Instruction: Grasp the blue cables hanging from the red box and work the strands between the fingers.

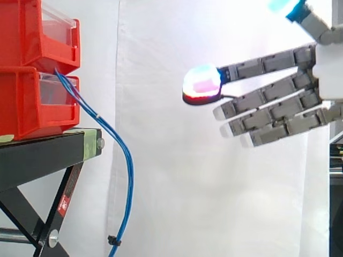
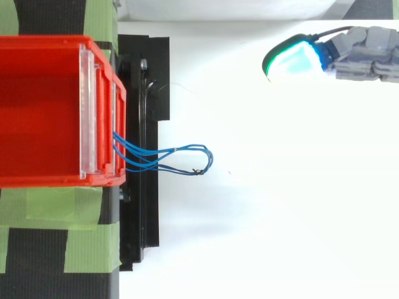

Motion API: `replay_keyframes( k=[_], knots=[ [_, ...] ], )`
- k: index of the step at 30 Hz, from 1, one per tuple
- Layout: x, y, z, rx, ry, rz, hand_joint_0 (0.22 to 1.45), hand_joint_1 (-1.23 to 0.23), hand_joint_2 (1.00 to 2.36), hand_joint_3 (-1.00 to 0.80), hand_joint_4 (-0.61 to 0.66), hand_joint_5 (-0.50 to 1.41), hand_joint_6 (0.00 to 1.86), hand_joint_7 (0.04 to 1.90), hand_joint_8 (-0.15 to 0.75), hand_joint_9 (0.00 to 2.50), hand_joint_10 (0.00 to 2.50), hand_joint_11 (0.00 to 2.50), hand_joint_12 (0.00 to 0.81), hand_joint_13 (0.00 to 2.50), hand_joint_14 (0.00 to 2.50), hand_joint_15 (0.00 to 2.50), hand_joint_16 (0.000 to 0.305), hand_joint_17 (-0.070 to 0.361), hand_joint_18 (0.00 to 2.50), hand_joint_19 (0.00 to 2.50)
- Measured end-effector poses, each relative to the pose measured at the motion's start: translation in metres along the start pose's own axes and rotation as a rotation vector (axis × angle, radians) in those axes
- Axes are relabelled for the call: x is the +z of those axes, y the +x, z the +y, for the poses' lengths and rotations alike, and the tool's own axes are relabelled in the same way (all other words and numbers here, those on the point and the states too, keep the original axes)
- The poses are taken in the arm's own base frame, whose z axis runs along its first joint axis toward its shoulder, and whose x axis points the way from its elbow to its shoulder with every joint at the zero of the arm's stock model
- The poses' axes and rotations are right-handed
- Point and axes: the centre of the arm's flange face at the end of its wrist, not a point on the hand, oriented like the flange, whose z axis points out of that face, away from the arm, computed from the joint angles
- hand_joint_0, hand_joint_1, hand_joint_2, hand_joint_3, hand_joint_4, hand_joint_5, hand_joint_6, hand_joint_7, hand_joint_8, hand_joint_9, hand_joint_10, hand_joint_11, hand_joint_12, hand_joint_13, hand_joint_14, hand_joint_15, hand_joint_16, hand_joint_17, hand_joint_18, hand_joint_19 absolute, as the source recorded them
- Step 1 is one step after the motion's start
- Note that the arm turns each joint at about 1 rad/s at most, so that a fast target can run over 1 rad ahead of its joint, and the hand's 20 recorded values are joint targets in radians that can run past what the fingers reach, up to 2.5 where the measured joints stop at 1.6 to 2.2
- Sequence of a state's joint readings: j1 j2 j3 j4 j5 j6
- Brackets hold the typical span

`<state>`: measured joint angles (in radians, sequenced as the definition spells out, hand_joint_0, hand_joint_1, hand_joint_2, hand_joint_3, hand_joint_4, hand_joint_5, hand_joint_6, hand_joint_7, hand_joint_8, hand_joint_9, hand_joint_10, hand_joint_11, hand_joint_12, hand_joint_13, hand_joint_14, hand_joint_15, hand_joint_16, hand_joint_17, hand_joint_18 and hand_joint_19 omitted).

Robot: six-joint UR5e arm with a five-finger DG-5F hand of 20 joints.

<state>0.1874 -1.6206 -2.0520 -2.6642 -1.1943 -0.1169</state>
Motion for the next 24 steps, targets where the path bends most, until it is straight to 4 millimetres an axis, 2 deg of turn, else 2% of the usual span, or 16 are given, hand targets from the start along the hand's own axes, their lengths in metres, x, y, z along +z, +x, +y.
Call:
replay_keyframes(
  k=[6, 12, 21, 24],
  knots=[
    [0.013, 0.017, -0.043, -0.03, 0.059, -0.008, 0.63, -0.26, 1.0, -1.0, 0.04, -0.5, 0.0, 0.64, 0.263, 0.0, 0.0, 0.02, 0.388, 0.0, 0.0, 0.15, 0.077, 0.174, 0.0, 0.07],
    [0.031, 0.038, -0.077, -0.023, 0.05, -0.01, 0.63, -0.26, 1.0, -1.0, 0.04, -0.5, 0.0, 0.64, 0.264, 0.0, 0.0, 0.04, 0.387, 0.0, 0.0, 0.16, 0.076, 0.171, 0.0, 0.08],
    [0.057, 0.067, -0.108, 0.007, -0.026, -0.098, 0.64, -0.27, 1.0, -1.0, 0.04, -0.5, 0.0, 0.64, 0.267, 0.0, 0.0, 0.05, 0.386, 0.0, 0.0, 0.16, 0.075, 0.168, 0.0, 0.08],
    [0.067, 0.077, -0.113, 0.012, -0.034, -0.124, 0.64, -0.27, 1.0, -1.0, 0.04, -0.5, 0.0, 0.64, 0.267, 0.0, 0.0, 0.06, 0.385, 0.0, 0.0, 0.15, 0.075, 0.168, 0.0, 0.09]
  ],
)
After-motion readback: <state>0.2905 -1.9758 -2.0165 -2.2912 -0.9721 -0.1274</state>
